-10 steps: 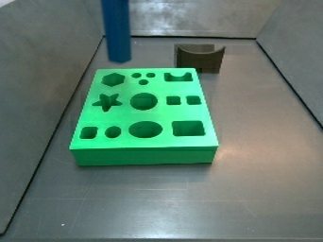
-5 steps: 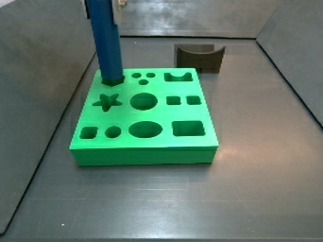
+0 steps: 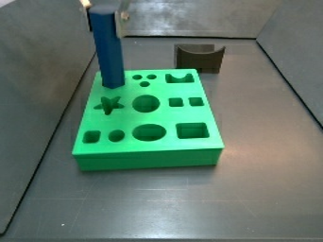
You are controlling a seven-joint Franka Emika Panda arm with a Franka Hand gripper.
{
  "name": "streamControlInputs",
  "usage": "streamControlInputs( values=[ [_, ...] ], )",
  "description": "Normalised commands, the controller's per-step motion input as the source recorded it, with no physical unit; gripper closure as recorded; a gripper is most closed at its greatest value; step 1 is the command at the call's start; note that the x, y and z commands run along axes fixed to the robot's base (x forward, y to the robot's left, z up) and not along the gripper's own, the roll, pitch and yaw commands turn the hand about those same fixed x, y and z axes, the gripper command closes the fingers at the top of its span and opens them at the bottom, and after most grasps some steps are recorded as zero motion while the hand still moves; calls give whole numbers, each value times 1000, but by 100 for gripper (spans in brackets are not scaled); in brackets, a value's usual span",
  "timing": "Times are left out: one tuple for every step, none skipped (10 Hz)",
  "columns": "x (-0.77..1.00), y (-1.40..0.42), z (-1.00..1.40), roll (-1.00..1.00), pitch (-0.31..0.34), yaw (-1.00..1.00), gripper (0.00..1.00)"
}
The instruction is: Insert the hexagon object.
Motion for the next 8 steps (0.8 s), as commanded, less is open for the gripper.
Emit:
streamControlInputs(
  values=[
    [383, -200, -620, 0, 36, -100, 100],
    [166, -69, -523, 11, 0, -74, 100],
    [0, 0, -434, 121, 0, 0, 100],
    [43, 0, -337, 164, 0, 0, 100],
    [57, 9, -326, 123, 20, 0, 100],
    [37, 6, -351, 97, 6, 0, 100],
    [0, 0, -286, 0, 0, 0, 100],
    [0, 0, -129, -50, -33, 0, 100]
  ],
)
